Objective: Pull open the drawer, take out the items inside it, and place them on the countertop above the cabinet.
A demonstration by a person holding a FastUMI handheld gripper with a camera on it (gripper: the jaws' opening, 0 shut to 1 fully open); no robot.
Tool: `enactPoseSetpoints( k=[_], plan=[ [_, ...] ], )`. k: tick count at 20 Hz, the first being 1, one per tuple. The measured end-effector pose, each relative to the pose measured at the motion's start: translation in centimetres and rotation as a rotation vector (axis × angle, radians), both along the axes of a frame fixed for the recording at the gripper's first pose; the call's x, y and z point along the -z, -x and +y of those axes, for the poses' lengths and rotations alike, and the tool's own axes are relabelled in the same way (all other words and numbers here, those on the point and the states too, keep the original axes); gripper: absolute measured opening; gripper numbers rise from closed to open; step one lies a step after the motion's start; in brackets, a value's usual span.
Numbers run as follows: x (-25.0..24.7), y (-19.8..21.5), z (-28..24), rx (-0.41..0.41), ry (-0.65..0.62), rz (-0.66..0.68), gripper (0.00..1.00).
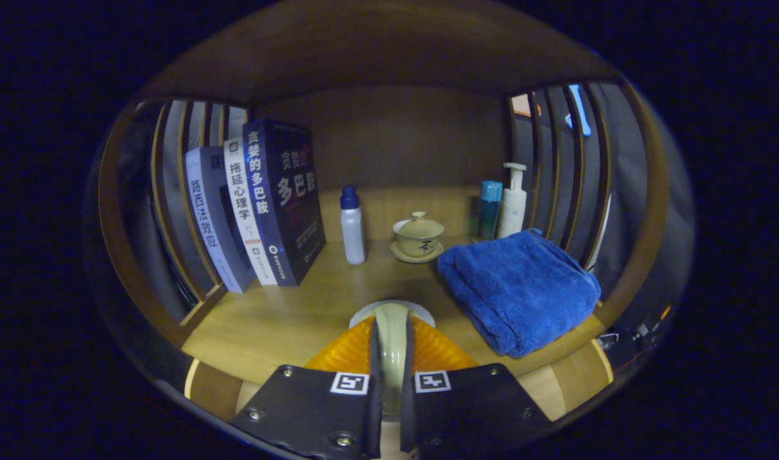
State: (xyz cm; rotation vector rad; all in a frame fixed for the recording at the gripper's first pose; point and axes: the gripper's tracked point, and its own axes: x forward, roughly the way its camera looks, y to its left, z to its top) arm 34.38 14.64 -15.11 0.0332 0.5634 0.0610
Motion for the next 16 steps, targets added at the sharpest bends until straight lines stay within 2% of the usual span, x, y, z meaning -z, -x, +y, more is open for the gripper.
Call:
enactPoseSetpoints(
  k=[3,6,11,13,16],
  plan=[
    [1.3,-1.6,0.7,-0.015,-0.057,0.0,0.15],
    [1.1,-2.9,1.4,-0.028,-0.104,-0.055,0.16],
    [0.8,-4.4,1.4,-0.04,-0.101,-0.169,0.16],
    [0.3,-4.5,1.5,-0.039,-0.114,-0.233,0.2],
    [0.2,-4.5,1.4,-0.032,-0.135,-0.266,0.19]
  ],
)
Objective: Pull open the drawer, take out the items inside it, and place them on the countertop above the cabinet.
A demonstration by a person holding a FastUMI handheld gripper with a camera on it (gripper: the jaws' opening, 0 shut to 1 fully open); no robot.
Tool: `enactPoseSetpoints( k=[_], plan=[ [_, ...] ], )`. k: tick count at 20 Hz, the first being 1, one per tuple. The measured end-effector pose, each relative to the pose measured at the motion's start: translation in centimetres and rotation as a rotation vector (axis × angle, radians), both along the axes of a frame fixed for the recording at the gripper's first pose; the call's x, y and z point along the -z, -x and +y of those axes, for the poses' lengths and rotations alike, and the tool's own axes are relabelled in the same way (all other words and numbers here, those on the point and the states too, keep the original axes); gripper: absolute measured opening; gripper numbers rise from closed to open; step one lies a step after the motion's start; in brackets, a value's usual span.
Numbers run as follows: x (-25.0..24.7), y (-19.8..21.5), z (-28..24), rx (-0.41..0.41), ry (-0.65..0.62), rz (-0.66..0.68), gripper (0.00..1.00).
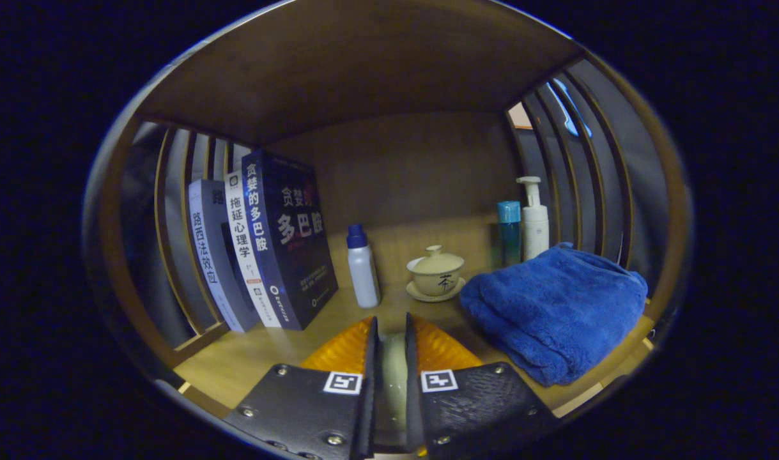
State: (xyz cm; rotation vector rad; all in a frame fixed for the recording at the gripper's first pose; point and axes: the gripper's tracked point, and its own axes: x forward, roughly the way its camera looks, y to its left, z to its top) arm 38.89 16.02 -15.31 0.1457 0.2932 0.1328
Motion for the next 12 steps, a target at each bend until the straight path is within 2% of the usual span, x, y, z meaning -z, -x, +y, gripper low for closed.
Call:
enactPoseSetpoints(
  k=[4,5,7,9,12],
  plan=[
    [0.3,-0.2,0.0,0.014,0.018,-0.022,0.19],
    [2.2,0.1,-0.7,0.031,0.049,0.058,0.24],
    [1.1,0.5,-0.8,0.035,0.028,0.041,0.33],
    [2.3,0.3,-0.8,0.041,0.025,0.068,0.42],
    [2.1,0.3,-0.9,0.042,0.024,0.058,0.42]
  ],
)
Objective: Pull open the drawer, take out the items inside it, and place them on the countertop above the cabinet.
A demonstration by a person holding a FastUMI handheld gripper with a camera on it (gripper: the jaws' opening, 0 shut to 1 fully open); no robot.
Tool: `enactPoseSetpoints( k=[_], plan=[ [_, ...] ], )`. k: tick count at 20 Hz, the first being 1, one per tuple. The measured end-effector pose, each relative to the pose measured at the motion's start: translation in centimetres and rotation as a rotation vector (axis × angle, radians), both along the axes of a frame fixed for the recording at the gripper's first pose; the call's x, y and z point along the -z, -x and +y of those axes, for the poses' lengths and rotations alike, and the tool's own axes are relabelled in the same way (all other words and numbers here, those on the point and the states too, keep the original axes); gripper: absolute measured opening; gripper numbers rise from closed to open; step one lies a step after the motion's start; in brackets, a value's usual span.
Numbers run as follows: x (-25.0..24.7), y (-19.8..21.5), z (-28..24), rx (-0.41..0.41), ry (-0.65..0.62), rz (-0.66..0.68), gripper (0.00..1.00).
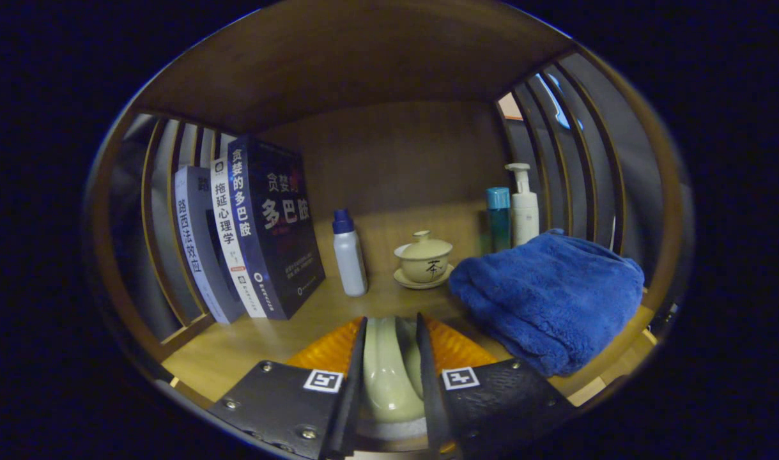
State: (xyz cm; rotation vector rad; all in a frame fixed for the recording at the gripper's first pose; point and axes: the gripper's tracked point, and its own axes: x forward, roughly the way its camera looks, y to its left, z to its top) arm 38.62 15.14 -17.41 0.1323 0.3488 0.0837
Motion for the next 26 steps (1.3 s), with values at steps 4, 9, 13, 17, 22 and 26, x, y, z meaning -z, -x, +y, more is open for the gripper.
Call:
enactPoseSetpoints(
  k=[4,9,13,17,22,26],
  plan=[
    [-0.3,-0.1,0.2,-0.008,-0.002,-0.01,0.59],
    [-1.3,-0.1,0.2,-0.007,0.005,-0.05,0.87],
    [-2.3,0.0,1.0,-0.038,-0.019,-0.084,0.99],
    [-3.2,0.1,1.5,-0.057,-0.029,-0.12,0.99],
    [-4.0,0.3,2.0,-0.076,-0.041,-0.148,0.99],
    [-5.0,0.4,1.9,-0.073,-0.029,-0.184,0.99]
  ],
)
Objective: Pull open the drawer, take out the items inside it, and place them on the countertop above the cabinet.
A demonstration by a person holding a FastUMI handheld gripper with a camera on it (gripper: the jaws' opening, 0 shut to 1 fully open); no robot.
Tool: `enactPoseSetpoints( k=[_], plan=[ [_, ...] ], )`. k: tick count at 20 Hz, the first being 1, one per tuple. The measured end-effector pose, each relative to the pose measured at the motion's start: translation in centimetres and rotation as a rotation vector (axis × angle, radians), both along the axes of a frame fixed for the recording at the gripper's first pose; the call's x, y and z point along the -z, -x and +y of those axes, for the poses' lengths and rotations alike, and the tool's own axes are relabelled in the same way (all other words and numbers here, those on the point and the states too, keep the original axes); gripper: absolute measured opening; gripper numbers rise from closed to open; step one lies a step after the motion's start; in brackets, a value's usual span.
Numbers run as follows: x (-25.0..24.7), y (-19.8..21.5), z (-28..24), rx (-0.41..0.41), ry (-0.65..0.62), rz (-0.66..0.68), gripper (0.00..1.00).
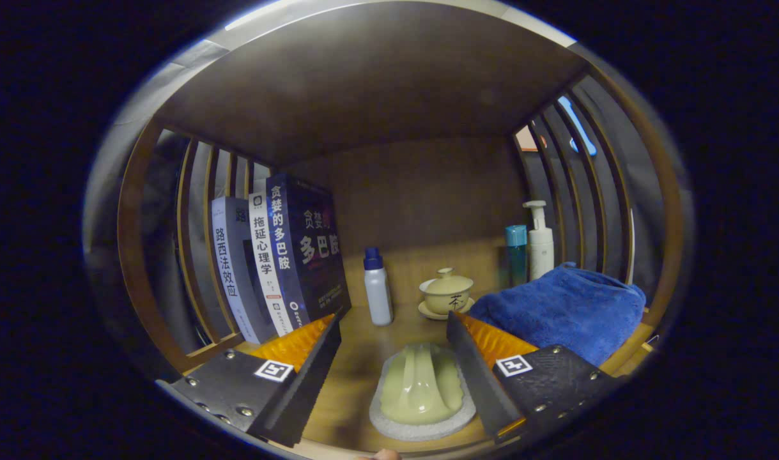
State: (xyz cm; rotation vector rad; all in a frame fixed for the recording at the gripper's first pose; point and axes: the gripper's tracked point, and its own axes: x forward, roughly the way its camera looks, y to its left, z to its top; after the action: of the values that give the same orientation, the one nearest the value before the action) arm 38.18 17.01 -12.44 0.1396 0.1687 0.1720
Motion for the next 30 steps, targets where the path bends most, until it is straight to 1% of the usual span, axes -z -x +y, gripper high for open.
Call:
enactPoseSetpoints(
  k=[6,9,12,15,17,21,25,27,30],
  plan=[
    [-2.0,0.5,-0.2,0.013,0.016,-0.069,0.99],
    [-4.6,0.6,0.1,0.002,0.012,-0.122,0.99],
    [-8.3,2.1,-0.4,0.019,0.02,-0.166,0.99],
    [-11.8,4.9,-1.5,0.058,0.034,-0.215,0.99],
    [-13.3,7.1,-2.2,0.081,0.064,-0.224,0.99],
    [-13.0,12.3,-2.7,0.095,0.129,-0.192,0.99],
    [-12.0,17.4,-2.1,0.071,0.108,-0.167,0.99],
    [-12.0,19.9,-1.8,0.058,0.089,-0.176,0.99],
    [-10.5,23.8,-2.5,0.057,0.093,-0.163,0.99]
  ],
)
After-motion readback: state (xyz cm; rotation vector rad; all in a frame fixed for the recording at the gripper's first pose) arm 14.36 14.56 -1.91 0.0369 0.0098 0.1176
